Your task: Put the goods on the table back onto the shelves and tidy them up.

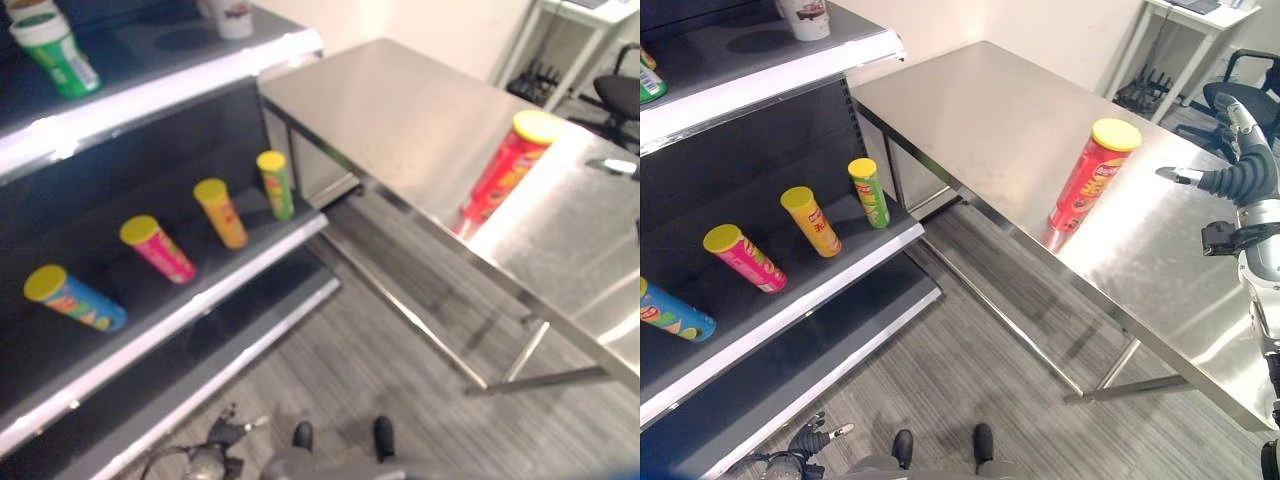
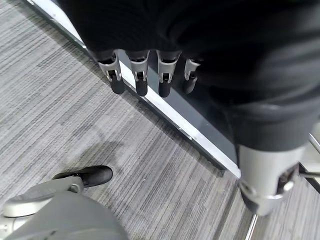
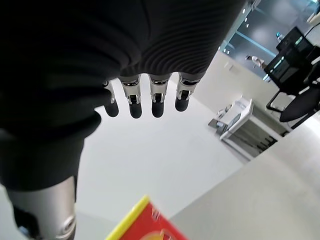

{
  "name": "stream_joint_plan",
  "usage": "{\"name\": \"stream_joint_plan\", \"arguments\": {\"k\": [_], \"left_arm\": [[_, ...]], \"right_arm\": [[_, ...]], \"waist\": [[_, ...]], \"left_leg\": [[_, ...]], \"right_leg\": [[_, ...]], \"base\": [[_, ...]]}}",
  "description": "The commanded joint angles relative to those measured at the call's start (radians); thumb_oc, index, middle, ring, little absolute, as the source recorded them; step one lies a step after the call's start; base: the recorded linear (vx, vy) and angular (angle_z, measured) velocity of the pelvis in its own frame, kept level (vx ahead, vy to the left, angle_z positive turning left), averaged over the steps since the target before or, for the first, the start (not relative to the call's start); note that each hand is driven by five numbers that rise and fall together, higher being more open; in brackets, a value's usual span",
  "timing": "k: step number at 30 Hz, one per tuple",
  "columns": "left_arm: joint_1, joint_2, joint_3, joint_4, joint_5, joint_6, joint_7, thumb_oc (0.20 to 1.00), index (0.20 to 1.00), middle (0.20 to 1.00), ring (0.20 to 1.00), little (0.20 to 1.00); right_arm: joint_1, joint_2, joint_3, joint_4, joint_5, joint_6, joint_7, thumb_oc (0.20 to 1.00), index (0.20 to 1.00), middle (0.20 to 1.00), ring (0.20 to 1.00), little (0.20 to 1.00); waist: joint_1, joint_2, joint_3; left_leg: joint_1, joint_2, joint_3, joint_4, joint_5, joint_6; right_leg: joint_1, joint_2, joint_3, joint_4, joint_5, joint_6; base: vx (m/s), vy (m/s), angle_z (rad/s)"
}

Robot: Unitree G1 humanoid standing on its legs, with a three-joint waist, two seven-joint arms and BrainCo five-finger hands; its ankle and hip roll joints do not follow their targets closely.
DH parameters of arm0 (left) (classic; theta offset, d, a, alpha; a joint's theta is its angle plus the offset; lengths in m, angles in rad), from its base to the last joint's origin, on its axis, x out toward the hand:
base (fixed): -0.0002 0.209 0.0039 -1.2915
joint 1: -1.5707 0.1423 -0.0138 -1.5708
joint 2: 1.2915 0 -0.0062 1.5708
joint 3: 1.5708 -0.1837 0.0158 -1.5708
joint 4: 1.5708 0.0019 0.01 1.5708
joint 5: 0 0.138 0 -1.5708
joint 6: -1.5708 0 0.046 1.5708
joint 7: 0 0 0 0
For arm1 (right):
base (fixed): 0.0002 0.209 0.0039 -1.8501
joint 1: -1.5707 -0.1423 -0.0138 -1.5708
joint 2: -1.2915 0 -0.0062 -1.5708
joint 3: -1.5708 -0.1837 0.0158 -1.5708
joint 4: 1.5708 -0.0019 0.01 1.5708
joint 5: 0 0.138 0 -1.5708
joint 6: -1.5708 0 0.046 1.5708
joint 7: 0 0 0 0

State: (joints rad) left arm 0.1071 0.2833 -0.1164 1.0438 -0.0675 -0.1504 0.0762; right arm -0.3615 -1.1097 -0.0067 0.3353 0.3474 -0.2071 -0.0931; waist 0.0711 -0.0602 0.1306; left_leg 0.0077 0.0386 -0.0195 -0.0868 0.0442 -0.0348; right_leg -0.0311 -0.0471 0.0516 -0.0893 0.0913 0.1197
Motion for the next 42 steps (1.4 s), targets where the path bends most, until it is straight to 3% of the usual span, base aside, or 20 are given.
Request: {"name": "stream_joint_plan", "arguments": {"k": [1, 10, 24, 35, 42], "left_arm": [[-0.032, 0.033, -0.014, 0.045, -0.014, -0.016, 0.017, 1.0, 1.0, 1.0, 1.0, 1.0], [-0.018, 0.038, -0.012, 0.047, -0.011, -0.015, 0.015, 1.0, 1.0, 1.0, 1.0, 1.0], [-0.035, 0.043, -0.038, 0.031, -0.019, -0.013, 0.022, 1.0, 1.0, 1.0, 1.0, 1.0], [-0.026, 0.039, -0.035, 0.034, -0.026, -0.012, 0.025, 1.0, 1.0, 1.0, 1.0, 1.0], [-0.027, 0.039, -0.047, 0.036, -0.02, -0.01, 0.022, 1.0, 1.0, 1.0, 1.0, 1.0]], "right_arm": [[-0.094, -0.046, 0.006, 0.029, -0.01, -0.019, -0.018, 1.0, 1.0, 1.0, 1.0, 1.0], [-0.075, -0.053, 0.034, 0.037, 0.028, -0.008, 0.029, 1.0, 1.0, 1.0, 1.0, 1.0], [-0.199, -0.044, 0.169, 0.151, -0.033, 0.017, 0.011, 1.0, 1.0, 1.0, 1.0, 1.0], [-0.203, -0.03, 0.13, 0.155, -0.004, 0.011, -0.011, 1.0, 1.0, 1.0, 1.0, 1.0], [-0.236, -0.036, 0.164, 0.189, 0.003, 0.015, 0.0, 1.0, 1.0, 1.0, 1.0, 1.0]], "waist": [[0.037, -0.046, -0.005], [0.048, -0.047, 0.002], [0.061, -0.048, 0.008], [0.073, -0.046, 0.009], [0.078, -0.047, 0.009]], "left_leg": [[-0.023, 0.009, -0.029, 0.006, -0.042, -0.068], [-0.024, 0.01, -0.061, 0.004, -0.039, -0.076], [-0.022, 0.012, -0.087, 0.004, -0.037, -0.08], [-0.024, 0.007, -0.106, 0.004, -0.038, -0.078], [-0.022, 0.007, -0.113, 0.005, -0.039, -0.079]], "right_leg": [[0.051, -0.024, -0.013, 0.068, -0.18, 0.088], [0.064, -0.02, -0.044, 0.072, -0.196, 0.083], [0.076, -0.02, -0.069, 0.075, -0.206, 0.08], [0.08, -0.022, -0.083, 0.082, -0.214, 0.078], [0.089, -0.022, -0.094, 0.08, -0.217, 0.076]], "base": [[0.03, -0.034, 0.27], [0.03, -0.031, 0.19], [0.02, -0.018, 0.07], [0.01, -0.009, 0.03], [0.01, -0.007, 0.07]]}}
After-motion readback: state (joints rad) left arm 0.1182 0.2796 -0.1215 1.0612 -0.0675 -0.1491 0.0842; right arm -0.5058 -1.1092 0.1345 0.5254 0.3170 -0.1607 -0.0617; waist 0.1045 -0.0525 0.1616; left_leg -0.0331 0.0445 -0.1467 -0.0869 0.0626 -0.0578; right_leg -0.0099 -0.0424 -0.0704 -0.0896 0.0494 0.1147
